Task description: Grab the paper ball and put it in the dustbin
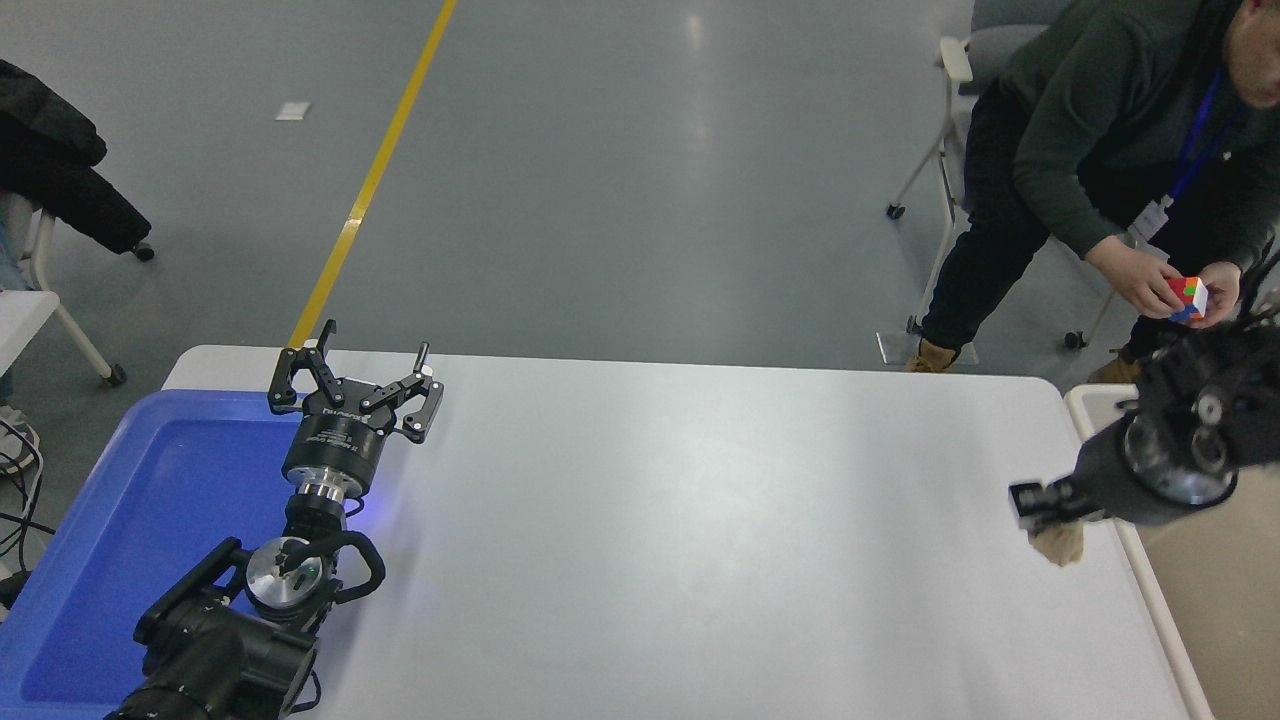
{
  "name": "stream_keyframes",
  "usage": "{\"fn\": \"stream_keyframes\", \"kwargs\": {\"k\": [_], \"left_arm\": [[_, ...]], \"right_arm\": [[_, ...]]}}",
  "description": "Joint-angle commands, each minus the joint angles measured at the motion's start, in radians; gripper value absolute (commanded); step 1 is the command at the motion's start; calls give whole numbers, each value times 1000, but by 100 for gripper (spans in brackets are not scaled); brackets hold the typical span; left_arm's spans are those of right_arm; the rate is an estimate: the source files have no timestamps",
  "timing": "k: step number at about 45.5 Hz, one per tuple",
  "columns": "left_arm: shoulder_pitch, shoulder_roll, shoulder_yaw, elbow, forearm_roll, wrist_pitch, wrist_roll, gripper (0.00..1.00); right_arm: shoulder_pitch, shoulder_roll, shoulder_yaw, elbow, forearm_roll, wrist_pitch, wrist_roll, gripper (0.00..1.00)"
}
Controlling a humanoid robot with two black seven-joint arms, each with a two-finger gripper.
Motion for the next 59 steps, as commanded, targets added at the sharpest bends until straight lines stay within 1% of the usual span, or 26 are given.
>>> {"fn": "stream_keyframes", "kwargs": {"k": [1, 8, 17, 21, 24, 31, 36, 46, 49, 52, 55, 59], "left_arm": [[1, 0, 0, 0, 0, 0, 0, 99], [1, 0, 0, -1, 0, 0, 0, 99], [1, 0, 0, 0, 0, 0, 0, 99], [0, 0, 0, 0, 0, 0, 0, 99], [0, 0, 0, -1, 0, 0, 0, 99], [0, 0, 0, 0, 0, 0, 0, 99], [1, 0, 0, -1, 0, 0, 0, 99], [1, 0, 0, 0, 0, 0, 0, 99], [1, 0, 0, 0, -1, 0, 0, 99], [1, 0, 0, 0, -1, 0, 0, 99], [1, 0, 0, 0, -1, 0, 0, 99], [1, 0, 0, 0, -1, 0, 0, 99]], "right_arm": [[307, -24, -52, 25, -13, 250, -1, 0], [374, -23, -53, 25, -12, 305, -1, 0], [397, -46, -66, 18, -10, 294, -9, 0], [397, -115, -93, -1, -13, 261, -9, 0], [371, -173, -101, -41, -13, 206, -7, 0], [189, -343, -60, -180, -13, 11, -7, 0], [54, -467, 63, -301, -3, -115, -7, 0], [-320, -701, 435, -519, 29, -310, -9, 0], [-460, -710, 554, -603, 83, -350, -7, 0], [-621, -702, 672, -695, 169, -376, -7, 0], [-773, -667, 799, -817, 247, -390, -7, 0], [-977, -606, 977, -981, 322, -391, -7, 0]]}}
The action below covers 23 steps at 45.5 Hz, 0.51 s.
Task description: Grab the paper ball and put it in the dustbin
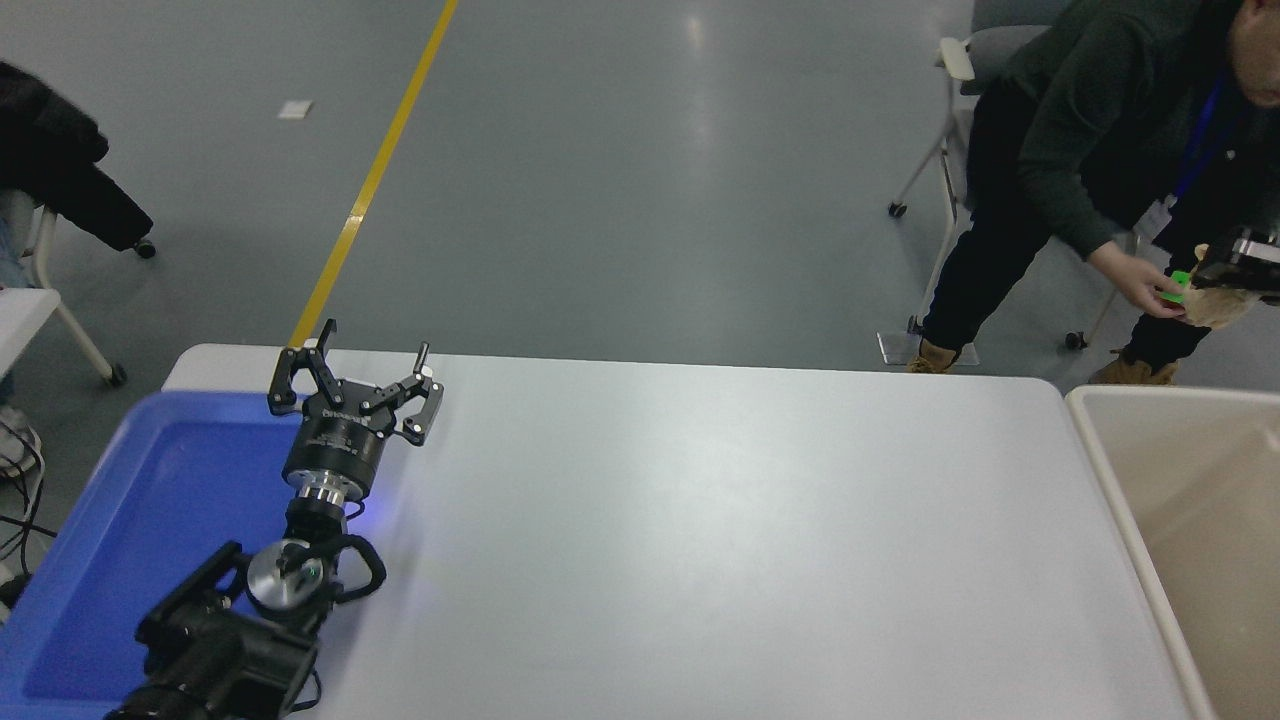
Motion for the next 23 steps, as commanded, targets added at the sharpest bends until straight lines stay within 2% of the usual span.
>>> {"fn": "stream_keyframes", "kwargs": {"k": [1, 10, 17, 23], "left_arm": [[-1, 0, 0, 0, -1, 0, 0, 99], [0, 0, 0, 0, -1, 1, 0, 99], [0, 0, 0, 0, -1, 1, 0, 99], [-1, 0, 0, 0, -1, 1, 0, 99]], "right_arm": [[-552, 40, 472, -396, 200, -92, 1, 0], [-889, 298, 858, -843, 241, -80, -2, 0], [-961, 526, 987, -1109, 244, -88, -2, 0], [-1016, 571, 1090, -1122, 271, -92, -4, 0]]}}
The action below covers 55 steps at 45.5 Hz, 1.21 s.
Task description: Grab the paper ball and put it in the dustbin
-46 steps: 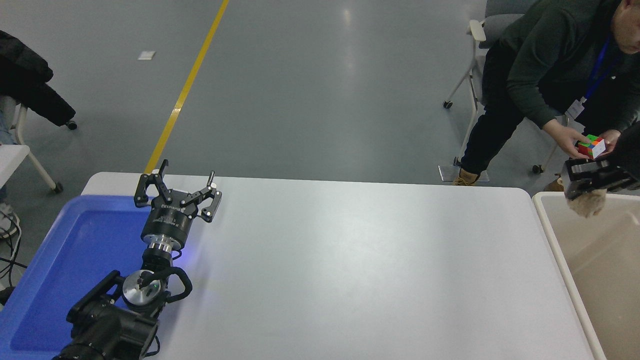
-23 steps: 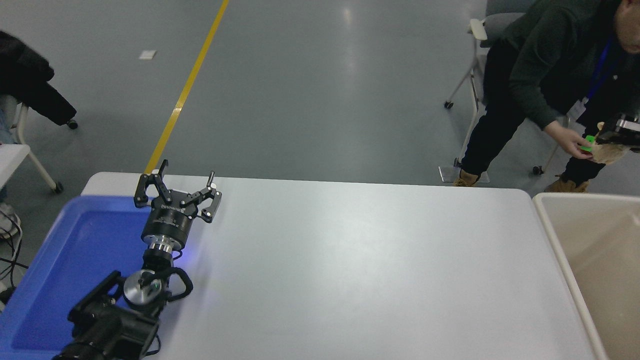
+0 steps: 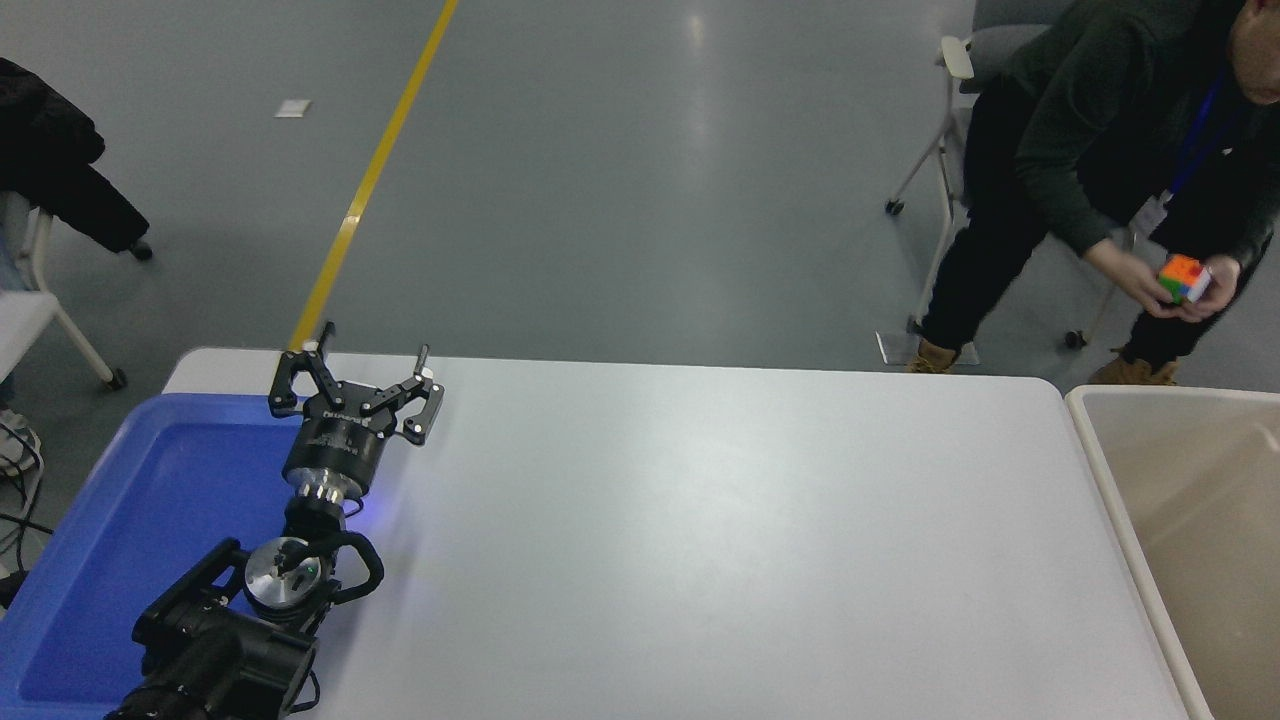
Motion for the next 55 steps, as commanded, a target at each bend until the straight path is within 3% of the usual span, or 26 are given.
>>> {"fn": "stream_keyframes", "kwargs": {"k": [1, 10, 23, 29, 33, 41, 43, 49, 51, 53, 55], "left_arm": [[0, 0, 0, 0, 0, 1, 0, 99], [-2, 0, 0, 0, 0, 1, 0, 99], [-2, 0, 0, 0, 0, 1, 0, 99], [-2, 0, 0, 0, 0, 1, 0, 99], [-2, 0, 0, 0, 0, 1, 0, 99], [-2, 0, 0, 0, 0, 1, 0, 99], [-2, 0, 0, 0, 0, 1, 0, 99], [-2, 0, 0, 0, 0, 1, 0, 99], [-2, 0, 0, 0, 0, 1, 0, 99], [-2, 0, 0, 0, 0, 1, 0, 99], [-2, 0, 0, 0, 0, 1, 0, 99]], "right_arm": [[-194, 188, 279, -243, 56, -12, -2, 0], [-237, 265, 338, -246, 63, -19, -2, 0], [-268, 280, 339, -242, 83, -28, 0, 1], [-269, 283, 339, -242, 83, -28, 0, 16], [-269, 299, 342, -242, 84, -28, 0, 37], [-271, 305, 367, -237, 84, -26, 0, 50], [-269, 306, 365, -236, 84, -26, 0, 57], [-271, 319, 367, -237, 84, -26, 0, 62], [-271, 319, 367, -237, 84, -26, 0, 74], [-271, 320, 367, -237, 84, -23, 0, 100], [-271, 320, 367, -237, 84, -20, 0, 100]]}}
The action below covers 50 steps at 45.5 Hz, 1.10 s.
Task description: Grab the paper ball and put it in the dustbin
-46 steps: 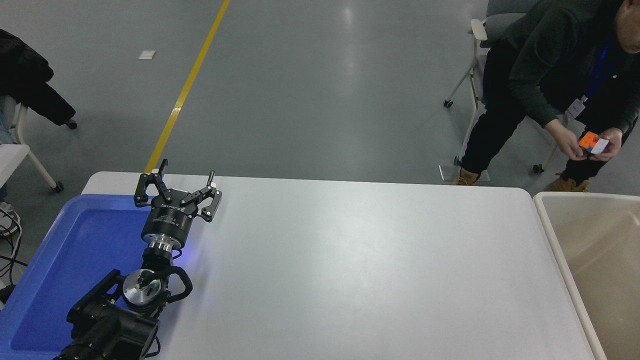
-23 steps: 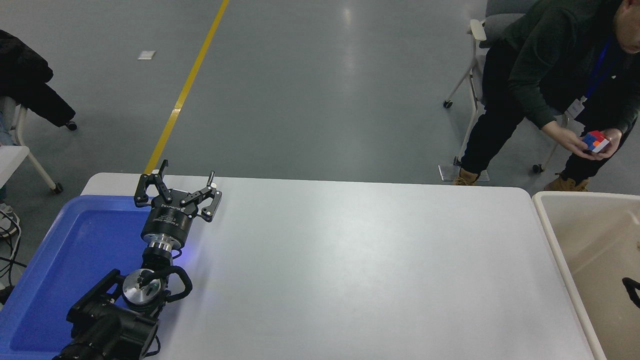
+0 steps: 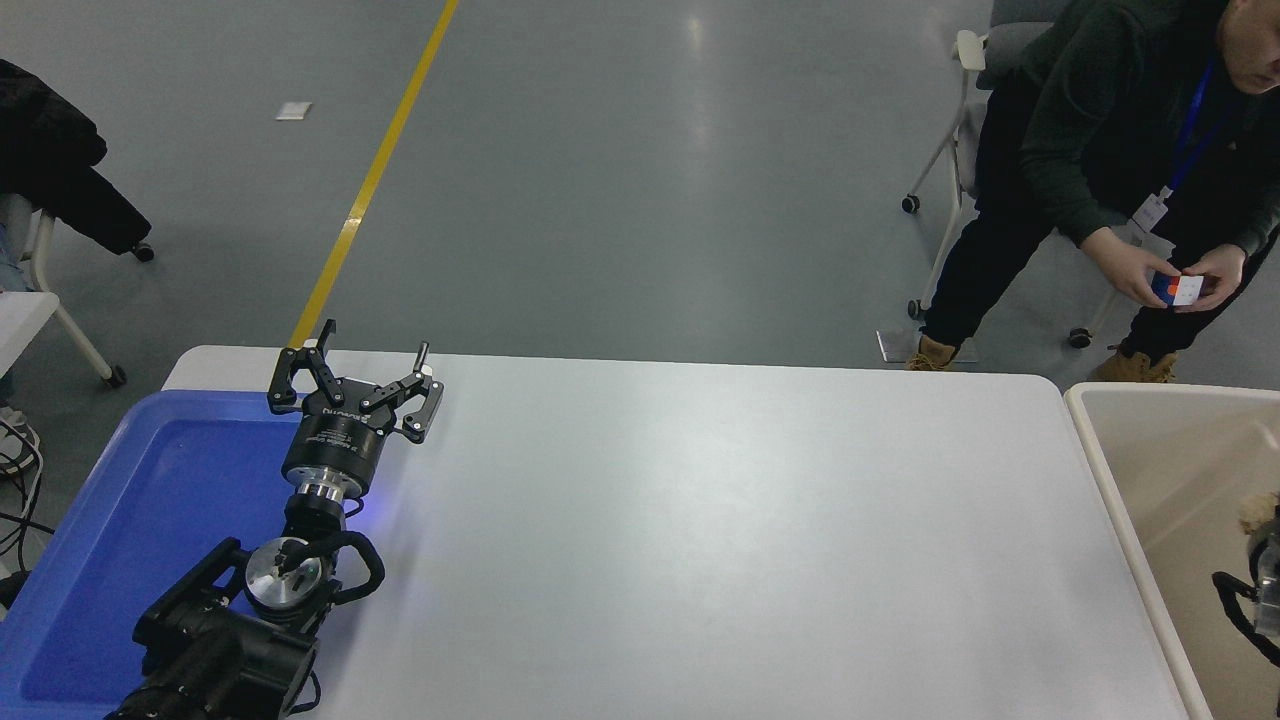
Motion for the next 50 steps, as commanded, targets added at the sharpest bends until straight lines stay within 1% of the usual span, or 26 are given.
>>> {"fn": "stream_keyframes", "kwargs": {"k": [1, 25, 32, 38, 45, 50], "left_arm": [[0, 0, 0, 0, 0, 0, 0, 99], [0, 0, 0, 0, 0, -2, 0, 99], [0, 0, 0, 0, 0, -2, 0, 99], [0, 0, 0, 0, 0, -2, 0, 99], [0, 0, 0, 0, 0, -2, 0, 99], [0, 0, 0, 0, 0, -2, 0, 99]], "right_arm": [[-2, 11, 5, 2, 1, 6, 0, 100], [13, 9, 3, 2, -1, 9, -1, 100], [61, 9, -17, 3, -4, 12, -1, 100], [96, -18, -62, 32, -21, 15, -1, 100], [145, -87, -216, 178, -21, 10, 0, 100], [197, -136, -230, 273, -21, 6, 0, 100]]}}
